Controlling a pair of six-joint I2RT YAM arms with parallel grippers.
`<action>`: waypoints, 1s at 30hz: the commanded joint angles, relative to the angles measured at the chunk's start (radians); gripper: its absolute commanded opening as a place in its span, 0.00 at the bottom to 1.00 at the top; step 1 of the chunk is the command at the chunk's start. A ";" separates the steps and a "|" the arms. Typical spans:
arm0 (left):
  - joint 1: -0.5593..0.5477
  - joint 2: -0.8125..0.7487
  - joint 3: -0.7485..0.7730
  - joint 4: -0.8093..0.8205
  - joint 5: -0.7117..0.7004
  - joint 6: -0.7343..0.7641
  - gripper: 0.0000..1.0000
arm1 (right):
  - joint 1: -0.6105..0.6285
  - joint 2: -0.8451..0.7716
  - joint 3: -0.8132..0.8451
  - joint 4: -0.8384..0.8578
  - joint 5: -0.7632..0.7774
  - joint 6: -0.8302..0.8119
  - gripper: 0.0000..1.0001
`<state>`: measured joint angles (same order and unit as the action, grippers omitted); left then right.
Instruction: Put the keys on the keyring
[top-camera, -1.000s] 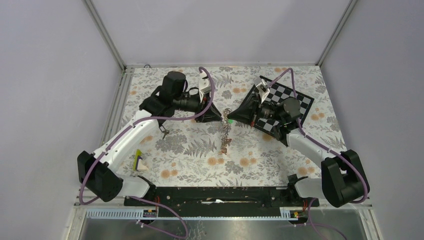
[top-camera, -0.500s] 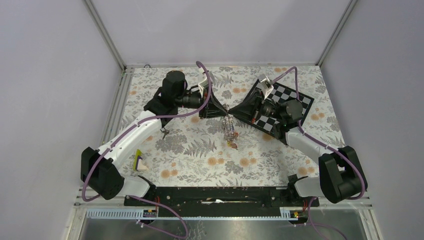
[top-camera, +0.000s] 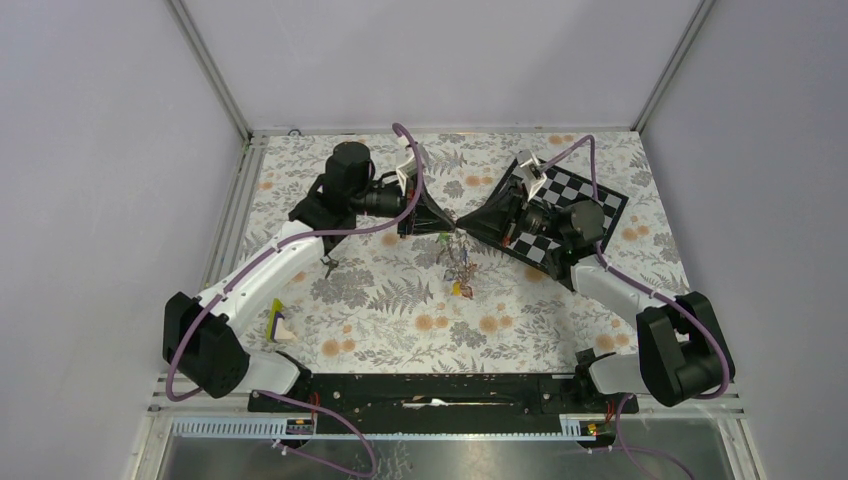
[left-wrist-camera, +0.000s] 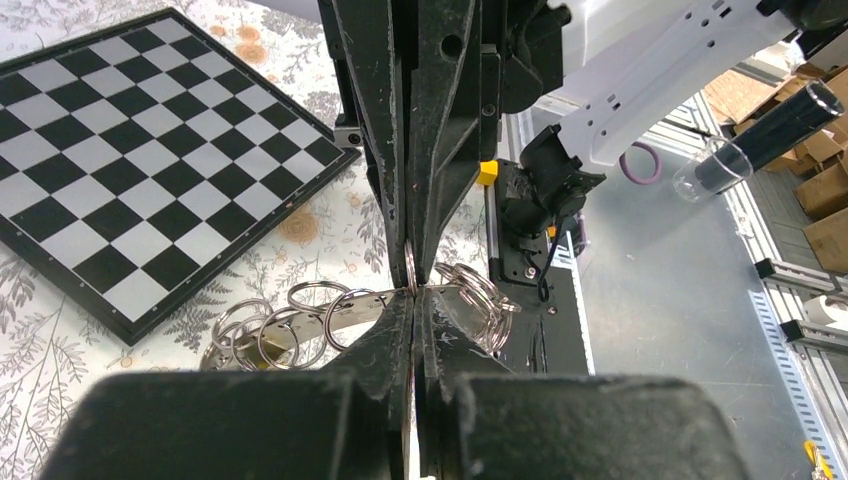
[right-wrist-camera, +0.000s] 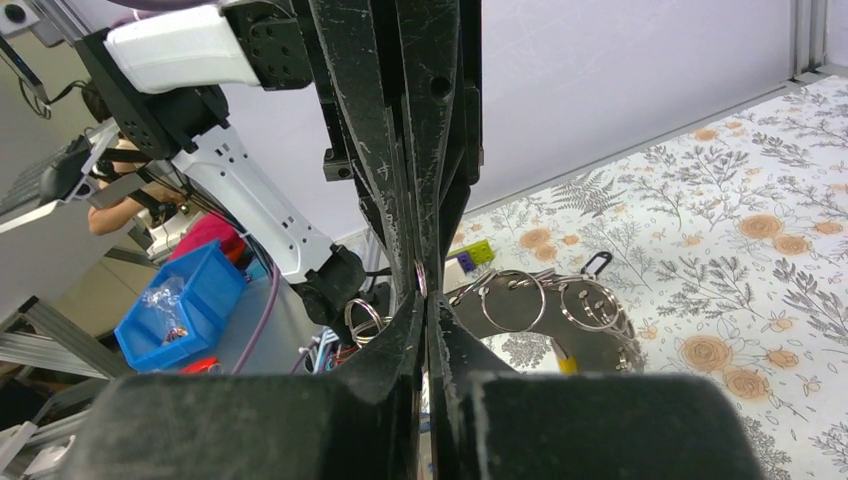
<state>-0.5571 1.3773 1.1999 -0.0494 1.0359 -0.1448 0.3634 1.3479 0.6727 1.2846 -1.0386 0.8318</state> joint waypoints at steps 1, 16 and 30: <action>0.000 -0.009 0.052 -0.070 0.003 0.127 0.00 | 0.002 -0.037 -0.007 -0.042 -0.019 -0.122 0.13; -0.124 0.201 0.493 -0.938 -0.316 0.671 0.00 | -0.020 -0.096 0.116 -0.532 -0.171 -0.573 0.50; -0.166 0.232 0.547 -0.953 -0.316 0.670 0.00 | 0.024 -0.097 0.118 -0.768 -0.178 -0.788 0.51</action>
<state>-0.7086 1.6058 1.6844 -1.0210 0.7021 0.5056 0.3668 1.2758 0.7563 0.5552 -1.1980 0.1146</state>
